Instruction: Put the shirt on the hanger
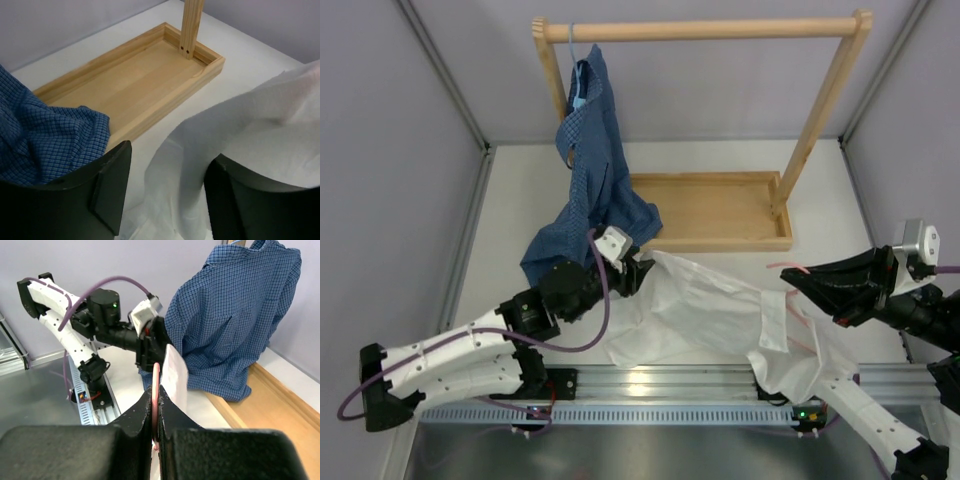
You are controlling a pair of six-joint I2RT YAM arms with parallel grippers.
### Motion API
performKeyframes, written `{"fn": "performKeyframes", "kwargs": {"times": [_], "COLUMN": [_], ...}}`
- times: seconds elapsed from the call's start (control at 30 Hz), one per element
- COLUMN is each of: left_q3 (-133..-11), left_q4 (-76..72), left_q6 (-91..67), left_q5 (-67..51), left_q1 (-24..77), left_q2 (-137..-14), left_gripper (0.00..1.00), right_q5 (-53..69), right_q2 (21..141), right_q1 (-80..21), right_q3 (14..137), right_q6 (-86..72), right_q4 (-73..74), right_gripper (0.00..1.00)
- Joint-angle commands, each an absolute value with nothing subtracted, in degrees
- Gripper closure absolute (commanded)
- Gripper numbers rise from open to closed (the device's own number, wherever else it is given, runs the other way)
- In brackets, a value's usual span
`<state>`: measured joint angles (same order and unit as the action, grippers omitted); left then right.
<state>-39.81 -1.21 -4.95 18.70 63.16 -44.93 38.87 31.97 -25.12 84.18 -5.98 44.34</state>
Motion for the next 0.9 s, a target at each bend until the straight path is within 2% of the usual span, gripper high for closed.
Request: {"fn": "performKeyframes", "kwargs": {"times": [0.0,0.03,0.07,0.23,0.27,0.6,0.87], "left_q3": [-42.5,-42.8,-43.1,-41.6,-41.1,-41.0,-43.2], "left_q4": [-7.5,-7.4,-7.1,-1.9,-0.5,3.3,12.3], "left_q6": [-5.1,-5.8,-6.8,-17.8,-19.8,-26.5,-36.8], "left_q5": [18.1,19.8,22.4,51.0,53.0,48.3,48.3], "left_q1": [62.0,61.7,61.6,61.3,60.8,57.9,53.4], "left_q2": [-49.0,-49.7,-50.9,-51.3,-51.2,-53.9,-56.3], "left_gripper": [0.61,1.0,1.0,1.0,1.0,1.0,1.0], "right_q5": [38.7,36.4,34.8,20.0,18.6,16.5,12.5], "right_q2": [31.7,31.3,31.2,30.1,29.7,28.0,26.8], "right_q1": [-25.5,-25.6,-25.5,-25.5,-25.5,-25.6,-25.5], "right_q3": [86.1,86.1,86.0,85.3,84.6,79.0,76.8], "right_q6": [-5.3,-5.3,-5.2,-1.4,-0.8,-0.5,-0.4], "right_q4": [43.9,43.9,44.0,47.8,47.8,47.3,46.7], "right_gripper": [1.0,1.0,1.0,1.0,1.0,1.0,1.0]}}
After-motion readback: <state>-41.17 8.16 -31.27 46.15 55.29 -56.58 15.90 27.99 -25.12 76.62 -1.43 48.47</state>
